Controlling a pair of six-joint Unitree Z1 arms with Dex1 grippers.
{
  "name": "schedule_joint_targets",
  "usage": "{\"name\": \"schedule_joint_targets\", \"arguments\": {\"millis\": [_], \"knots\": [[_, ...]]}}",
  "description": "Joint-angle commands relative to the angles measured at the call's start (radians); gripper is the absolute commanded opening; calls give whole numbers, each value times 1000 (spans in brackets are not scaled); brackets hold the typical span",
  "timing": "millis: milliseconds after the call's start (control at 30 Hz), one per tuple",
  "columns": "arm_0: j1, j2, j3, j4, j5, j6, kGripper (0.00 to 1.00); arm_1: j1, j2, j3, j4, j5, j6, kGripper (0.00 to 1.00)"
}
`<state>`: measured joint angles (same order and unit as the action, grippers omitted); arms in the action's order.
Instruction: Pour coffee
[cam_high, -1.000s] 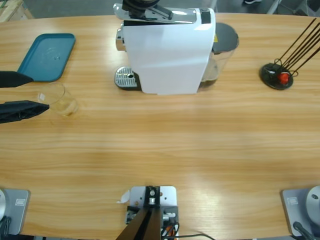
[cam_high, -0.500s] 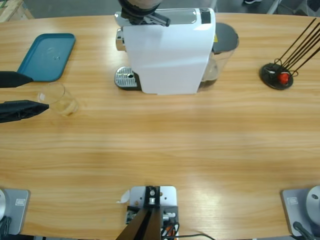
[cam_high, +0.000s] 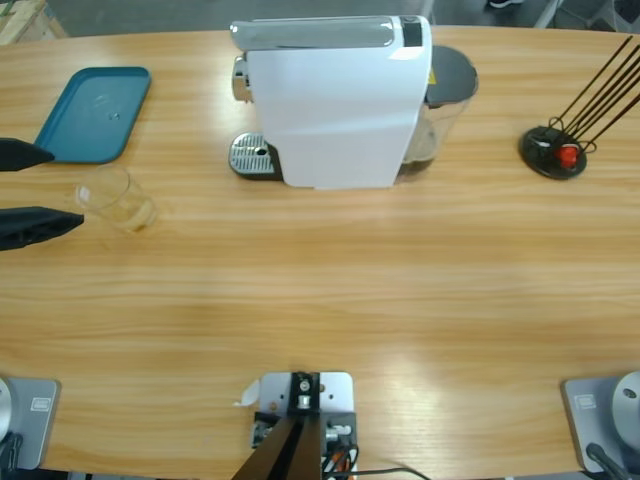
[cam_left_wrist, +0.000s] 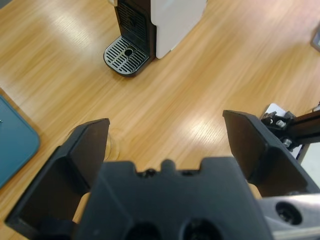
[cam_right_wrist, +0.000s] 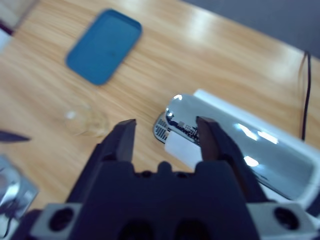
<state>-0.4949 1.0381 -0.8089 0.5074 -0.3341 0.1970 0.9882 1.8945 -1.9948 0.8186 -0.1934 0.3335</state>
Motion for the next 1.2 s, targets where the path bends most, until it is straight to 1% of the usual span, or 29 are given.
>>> {"name": "schedule_joint_targets", "arguments": {"millis": [33,100,167,200,233,267,333,400,433,500,533,567,600,667,733,833,1067,1200], "knots": [[9,-70,-21,160,-40,30,996,-134,-263,254,14,110,-62,1000],[9,-97,-19,178,-30,69,996,-142,-331,384,13,119,-122,991],[30,-88,-16,208,26,117,990,-151,-380,511,1,213,-250,987],[46,-81,-11,214,61,129,987,-168,-421,590,-48,283,-315,987],[63,-72,-9,222,107,131,987,-181,-469,676,-117,328,-347,983],[99,-61,-9,240,157,131,987,-186,-509,736,-157,342,-349,982],[176,-41,-2,250,182,132,982,-187,-574,835,-185,346,-355,982],[188,4,14,232,222,152,977,-187,-639,951,-235,369,-350,984],[191,28,27,208,259,153,977,-187,-665,997,-256,370,-350,984],[200,48,80,112,271,153,977,-187,-712,1095,-295,370,-350,982],[200,50,123,35,254,150,977,-187,-723,1133,-311,371,-351,982],[200,54,186,-84,221,140,977,-187,-728,1171,-342,375,-352,982],[200,67,213,-138,204,132,977,-187,-725,1207,-380,381,-352,982],[200,96,224,-159,181,124,982,-187,-705,1240,-438,388,-350,982],[200,118,228,-159,181,93,986,-187,-688,1250,-474,390,-350,982],[200,148,231,-159,181,91,987,-189,-667,1270,-524,394,-348,982],[200,229,227,-205,162,94,1000,-227,-619,1280,-577,425,-347,982],[196,289,230,-235,144,96,991,-238,-590,1281,-598,436,-349,982]]}}
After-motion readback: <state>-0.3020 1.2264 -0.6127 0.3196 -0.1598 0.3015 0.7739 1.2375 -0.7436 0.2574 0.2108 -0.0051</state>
